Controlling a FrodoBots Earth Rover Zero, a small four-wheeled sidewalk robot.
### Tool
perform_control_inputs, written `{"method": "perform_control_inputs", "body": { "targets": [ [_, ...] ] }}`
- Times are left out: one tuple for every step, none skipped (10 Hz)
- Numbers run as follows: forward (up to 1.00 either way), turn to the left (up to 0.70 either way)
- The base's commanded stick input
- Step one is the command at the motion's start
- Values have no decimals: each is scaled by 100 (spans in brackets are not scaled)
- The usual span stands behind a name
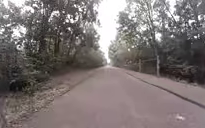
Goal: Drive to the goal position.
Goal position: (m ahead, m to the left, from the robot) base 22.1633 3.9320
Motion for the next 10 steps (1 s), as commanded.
{"method": "perform_control_inputs", "body": {
  "targets": [
    [70,0],
    [70,0],
    [70,0],
    [70,0],
    [70,0],
    [70,8],
    [70,28],
    [70,34],
    [70,25],
    [70,10]
  ]
}}
